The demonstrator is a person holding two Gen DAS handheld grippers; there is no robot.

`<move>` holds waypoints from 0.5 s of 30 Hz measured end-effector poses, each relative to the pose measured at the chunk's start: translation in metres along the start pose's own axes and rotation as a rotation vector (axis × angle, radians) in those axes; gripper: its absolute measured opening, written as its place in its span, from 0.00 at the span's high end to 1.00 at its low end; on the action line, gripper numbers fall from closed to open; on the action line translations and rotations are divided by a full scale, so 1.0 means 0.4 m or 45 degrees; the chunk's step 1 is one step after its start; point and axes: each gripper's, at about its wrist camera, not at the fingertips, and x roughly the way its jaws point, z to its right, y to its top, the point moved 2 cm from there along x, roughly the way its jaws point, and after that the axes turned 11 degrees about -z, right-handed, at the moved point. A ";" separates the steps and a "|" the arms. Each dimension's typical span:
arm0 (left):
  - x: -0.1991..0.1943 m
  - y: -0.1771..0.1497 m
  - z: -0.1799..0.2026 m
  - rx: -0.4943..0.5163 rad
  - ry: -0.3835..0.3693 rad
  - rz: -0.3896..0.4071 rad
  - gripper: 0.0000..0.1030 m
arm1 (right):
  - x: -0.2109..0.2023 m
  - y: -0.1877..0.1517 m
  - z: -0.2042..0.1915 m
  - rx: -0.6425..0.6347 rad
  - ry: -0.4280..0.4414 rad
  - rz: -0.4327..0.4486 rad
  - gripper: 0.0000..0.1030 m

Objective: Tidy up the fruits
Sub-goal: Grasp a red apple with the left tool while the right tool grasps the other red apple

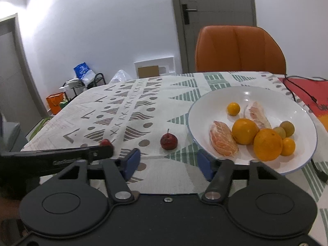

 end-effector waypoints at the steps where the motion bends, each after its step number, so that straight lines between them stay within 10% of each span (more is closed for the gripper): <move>1: -0.003 0.000 0.000 0.001 0.003 0.004 0.81 | 0.005 0.003 0.004 0.011 0.003 -0.003 0.46; 15: -0.039 0.003 -0.046 -0.034 0.017 0.039 0.81 | 0.070 0.034 -0.034 0.010 -0.026 -0.037 0.48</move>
